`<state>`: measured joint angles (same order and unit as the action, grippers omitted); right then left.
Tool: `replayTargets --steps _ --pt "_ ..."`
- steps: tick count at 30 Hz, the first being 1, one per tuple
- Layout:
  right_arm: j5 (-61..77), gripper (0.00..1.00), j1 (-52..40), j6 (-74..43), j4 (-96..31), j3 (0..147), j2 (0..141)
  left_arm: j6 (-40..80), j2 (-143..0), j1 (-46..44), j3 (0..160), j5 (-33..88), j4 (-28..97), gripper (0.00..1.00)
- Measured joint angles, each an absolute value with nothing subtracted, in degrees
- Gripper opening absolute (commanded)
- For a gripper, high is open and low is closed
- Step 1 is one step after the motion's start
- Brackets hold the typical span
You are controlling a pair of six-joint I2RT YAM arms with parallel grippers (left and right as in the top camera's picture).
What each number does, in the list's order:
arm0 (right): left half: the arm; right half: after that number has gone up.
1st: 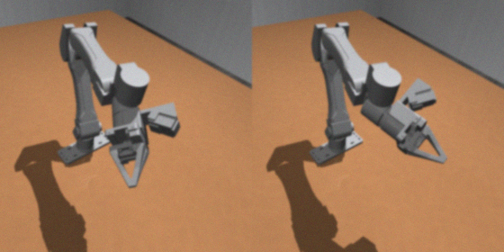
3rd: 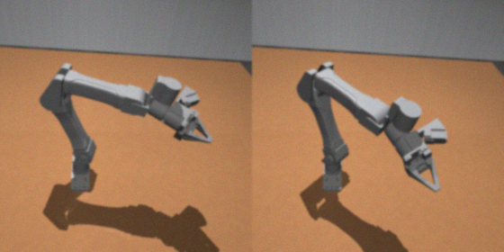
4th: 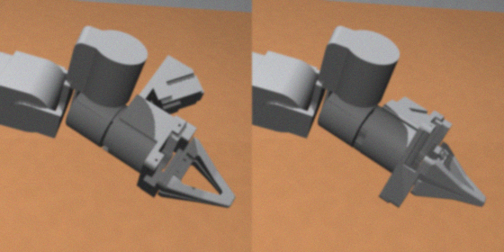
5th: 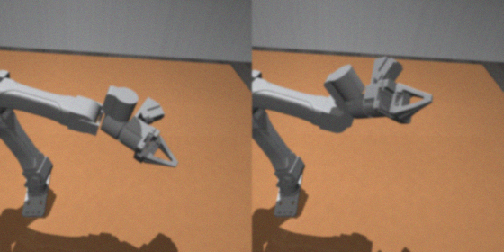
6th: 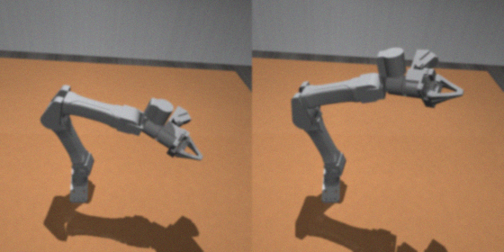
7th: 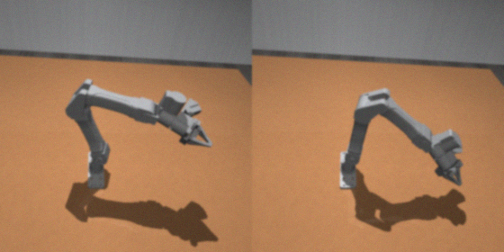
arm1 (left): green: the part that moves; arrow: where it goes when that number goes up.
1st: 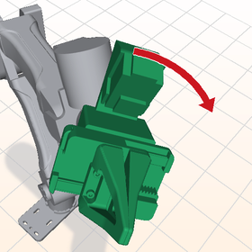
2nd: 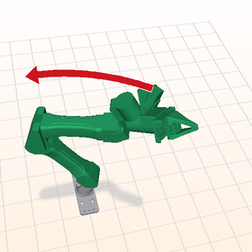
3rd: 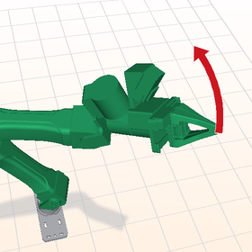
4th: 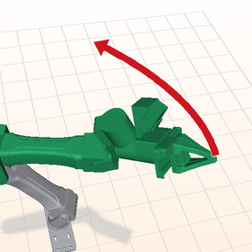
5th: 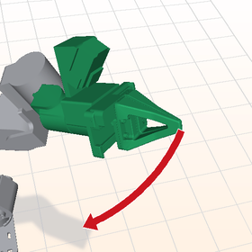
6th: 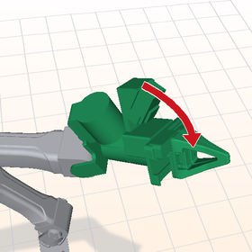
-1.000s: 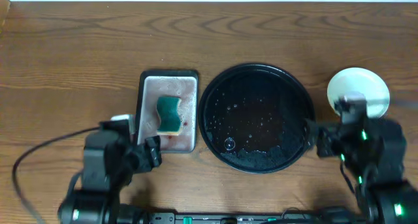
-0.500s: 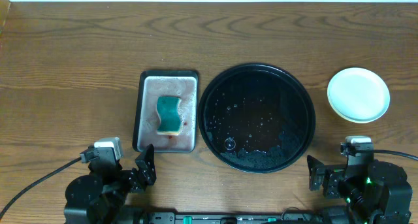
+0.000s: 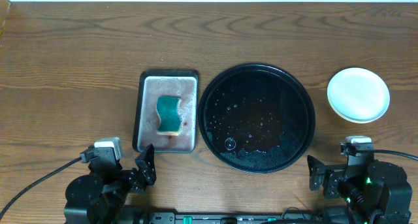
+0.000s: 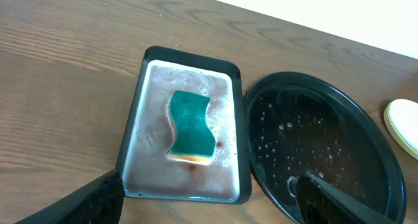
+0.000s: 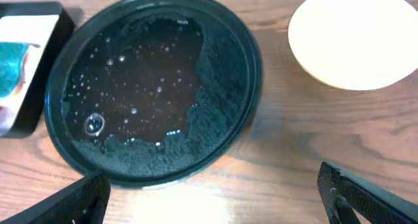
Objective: Clean dirty plates on tray and stack at the side
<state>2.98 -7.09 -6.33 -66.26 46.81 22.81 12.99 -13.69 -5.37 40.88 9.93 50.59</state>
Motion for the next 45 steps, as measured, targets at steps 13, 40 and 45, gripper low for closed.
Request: replayTargets --steps 13,40,45 --pt "3.11 0.99 -6.42 -1.98 -33.32 28.88 8.32 12.99 -13.69 -5.37 40.73 9.93 50.65 0.85" --pt "3.16 0.99 -4.82 -0.73 -3.75 0.36 0.8 12.99 -13.69 -5.37 40.71 9.93 50.61 0.84" --pt "3.14 0.99 -4.82 -0.73 -3.81 0.36 0.73 12.99 -13.69 -5.37 40.71 9.93 50.68 0.85"
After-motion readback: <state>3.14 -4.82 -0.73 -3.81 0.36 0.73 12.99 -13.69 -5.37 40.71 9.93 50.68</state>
